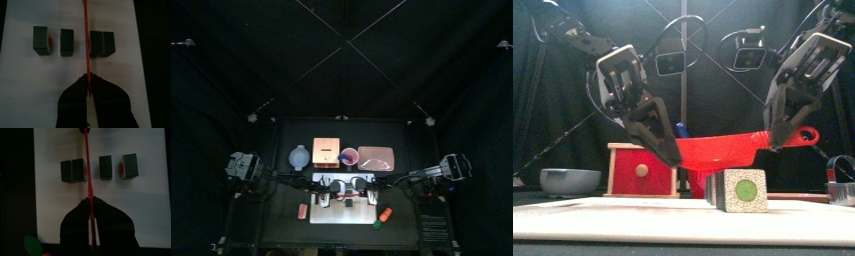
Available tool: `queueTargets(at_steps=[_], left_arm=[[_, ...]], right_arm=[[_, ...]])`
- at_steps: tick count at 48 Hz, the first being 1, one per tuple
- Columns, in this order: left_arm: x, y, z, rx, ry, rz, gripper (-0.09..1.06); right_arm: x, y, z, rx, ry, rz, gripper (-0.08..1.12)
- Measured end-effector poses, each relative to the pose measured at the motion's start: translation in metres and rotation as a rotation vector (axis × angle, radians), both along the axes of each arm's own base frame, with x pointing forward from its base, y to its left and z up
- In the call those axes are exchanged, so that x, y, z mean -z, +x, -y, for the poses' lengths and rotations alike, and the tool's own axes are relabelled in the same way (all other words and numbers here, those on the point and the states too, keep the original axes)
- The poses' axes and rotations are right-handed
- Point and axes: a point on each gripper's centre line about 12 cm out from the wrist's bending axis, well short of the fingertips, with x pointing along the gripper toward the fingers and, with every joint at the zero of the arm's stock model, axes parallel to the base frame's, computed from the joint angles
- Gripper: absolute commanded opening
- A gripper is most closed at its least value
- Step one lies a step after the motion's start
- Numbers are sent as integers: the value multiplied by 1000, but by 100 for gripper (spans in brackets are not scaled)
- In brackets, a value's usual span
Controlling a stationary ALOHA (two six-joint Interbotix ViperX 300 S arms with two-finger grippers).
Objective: Place sushi on board then cut the sushi with the knife then place the pieces on the plate
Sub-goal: Cut the sushi into 4 pieces
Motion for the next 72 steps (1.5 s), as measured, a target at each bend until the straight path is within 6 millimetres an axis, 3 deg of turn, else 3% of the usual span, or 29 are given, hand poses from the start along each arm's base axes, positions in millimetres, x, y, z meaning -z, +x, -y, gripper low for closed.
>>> queueTargets(at_steps=[11, 25, 50, 72], left_arm=[[0, 3, 15, 19, -16, 1, 43], [11, 6, 14, 13, -14, -23, 43], [15, 6, 13, 11, -11, -31, 43], [35, 5, 11, 6, -3, -84, 43]], right_arm=[[0, -2, -13, -16, 28, -3, 28], [10, -4, -14, -15, 25, -28, 28], [16, -3, -13, -7, 27, -43, 28], [47, -2, -20, -7, 25, -136, 28]])
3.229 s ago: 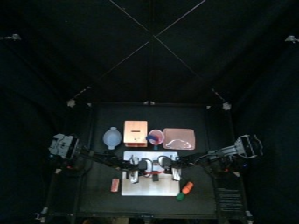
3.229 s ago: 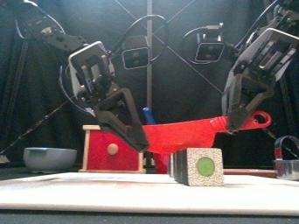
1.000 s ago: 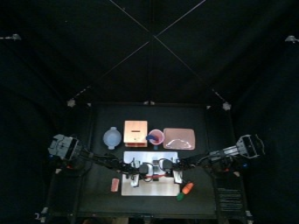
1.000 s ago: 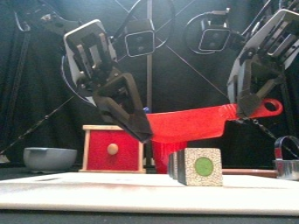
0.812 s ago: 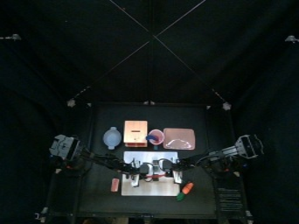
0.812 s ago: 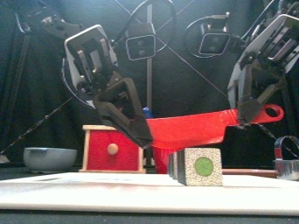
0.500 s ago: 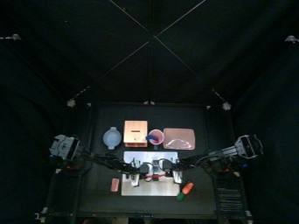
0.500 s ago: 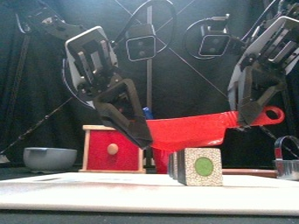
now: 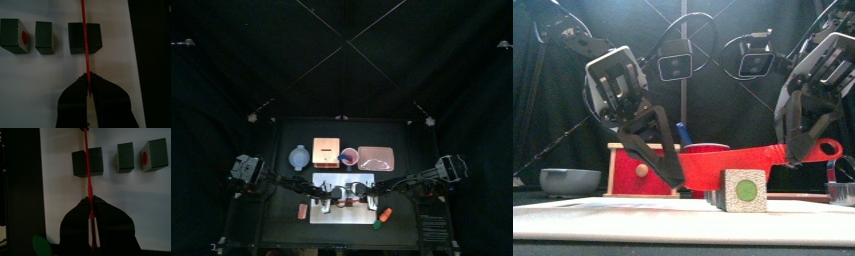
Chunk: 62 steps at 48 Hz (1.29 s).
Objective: Place sushi on board then cut the sushi with the knife then place the pieces on the plate
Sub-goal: Cut the sushi into 4 pieces
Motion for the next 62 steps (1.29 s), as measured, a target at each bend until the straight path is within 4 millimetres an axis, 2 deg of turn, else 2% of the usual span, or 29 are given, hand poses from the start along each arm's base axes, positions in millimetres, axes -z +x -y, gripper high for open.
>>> queueTargets(at_steps=[8, 23, 32, 39, 49, 56, 62], left_arm=[[7, -2, 0, -14, -11, -29, 43], [4, -4, 12, -10, -38, -37, 43], [2, -3, 14, -10, -44, -33, 43], [-7, -2, 13, -11, -47, -10, 43], [-33, -2, 10, 4, -44, 46, 45], [-48, -2, 2, -9, -46, 82, 52], [-55, -3, -9, -34, -46, 100, 63]], right_arm=[[10, 2, -4, -6, -2, -29, 28], [6, 3, -21, -10, 44, -33, 28], [4, 3, -24, -17, 50, -29, 28], [-8, 1, -25, -30, 55, -6, 28], [-34, -1, -15, -40, 45, 57, 28], [-52, -2, -4, -34, 33, 107, 28], [-62, -5, 6, -19, 24, 133, 28]])
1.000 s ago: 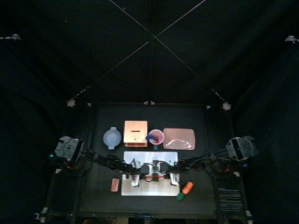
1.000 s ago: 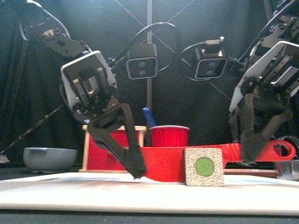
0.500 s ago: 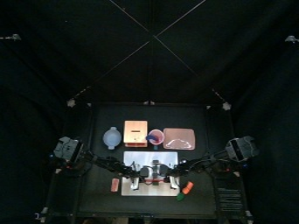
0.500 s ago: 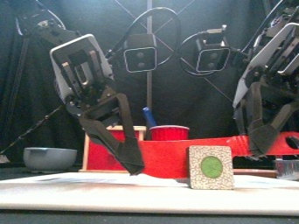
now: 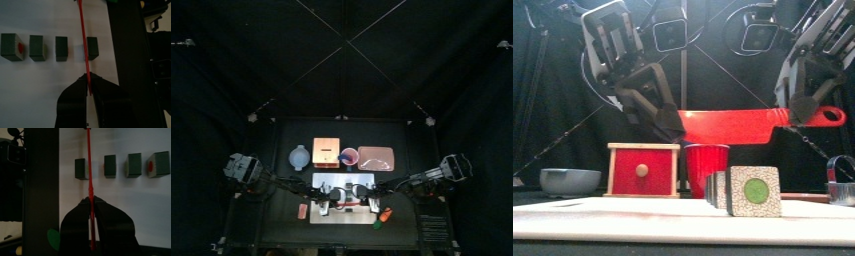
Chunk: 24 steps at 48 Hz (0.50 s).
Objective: Place sushi on board then cut the sushi with the knife then place the pieces on the plate
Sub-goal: Cut the sushi into 4 pieces
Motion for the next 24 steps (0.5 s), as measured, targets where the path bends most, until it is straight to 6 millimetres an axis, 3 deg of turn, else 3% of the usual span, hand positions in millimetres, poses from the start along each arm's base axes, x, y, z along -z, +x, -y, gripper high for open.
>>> queueTargets(at_steps=[10, 24], left_arm=[[-4, 1, -16, -29, 12, 10, 76], [-14, -7, -25, -27, 35, 35, 77]], right_arm=[[-10, -7, 10, 4, -17, 16, 28], [-18, -24, 12, 7, 1, 29, 28]])
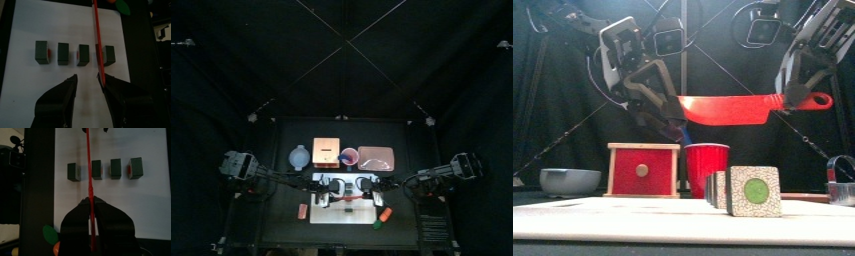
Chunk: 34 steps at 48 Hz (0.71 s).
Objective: Place sushi on board then cut the sushi with the knife then place the pieces on the plate
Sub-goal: Cut the sushi into 4 pieces
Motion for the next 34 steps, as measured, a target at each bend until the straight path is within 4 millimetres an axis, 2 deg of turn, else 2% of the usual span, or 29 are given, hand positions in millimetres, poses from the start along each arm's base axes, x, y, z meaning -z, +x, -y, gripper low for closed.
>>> queueTargets(at_steps=[11, 18, 34], left_arm=[[-4, -12, -9, -17, 3, 11, 77], [-8, -15, -11, -19, 11, 38, 77], [-12, -13, -27, -40, 48, 108, 77]], right_arm=[[-2, -28, -2, -9, 67, -80, 28], [-4, -54, -1, 37, 157, -150, 29], [-8, -111, 4, 143, 259, -316, 29]])
